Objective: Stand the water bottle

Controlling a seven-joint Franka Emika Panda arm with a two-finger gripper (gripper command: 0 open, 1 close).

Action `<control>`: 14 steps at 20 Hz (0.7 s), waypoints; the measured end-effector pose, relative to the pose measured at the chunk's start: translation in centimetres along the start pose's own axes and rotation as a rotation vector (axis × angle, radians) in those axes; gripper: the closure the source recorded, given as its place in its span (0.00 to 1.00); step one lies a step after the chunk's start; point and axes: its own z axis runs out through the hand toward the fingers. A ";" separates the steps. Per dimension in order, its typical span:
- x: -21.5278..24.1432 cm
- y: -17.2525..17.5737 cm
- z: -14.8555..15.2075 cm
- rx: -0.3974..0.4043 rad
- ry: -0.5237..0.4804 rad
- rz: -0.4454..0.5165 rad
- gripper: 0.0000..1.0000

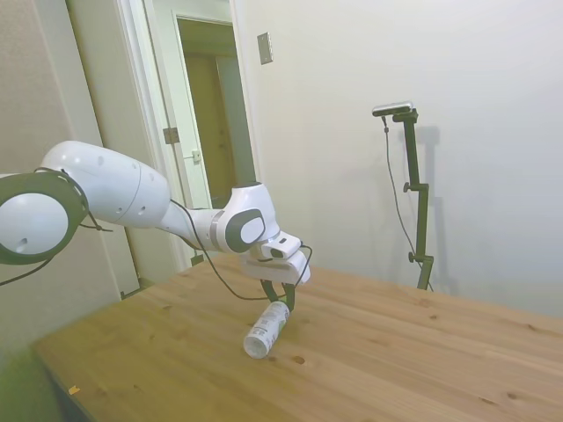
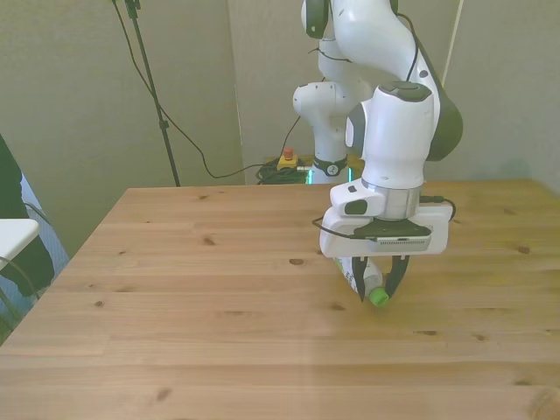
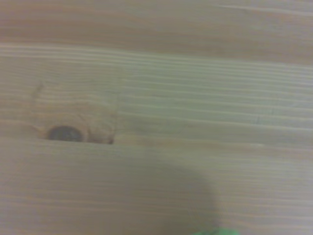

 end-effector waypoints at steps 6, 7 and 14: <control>1.0 1.0 -0.4 -0.039 -0.038 0.034 1.00; 1.2 0.9 -0.7 -0.045 -0.043 0.043 1.00; 2.2 -1.0 -5.0 -0.022 0.052 0.255 1.00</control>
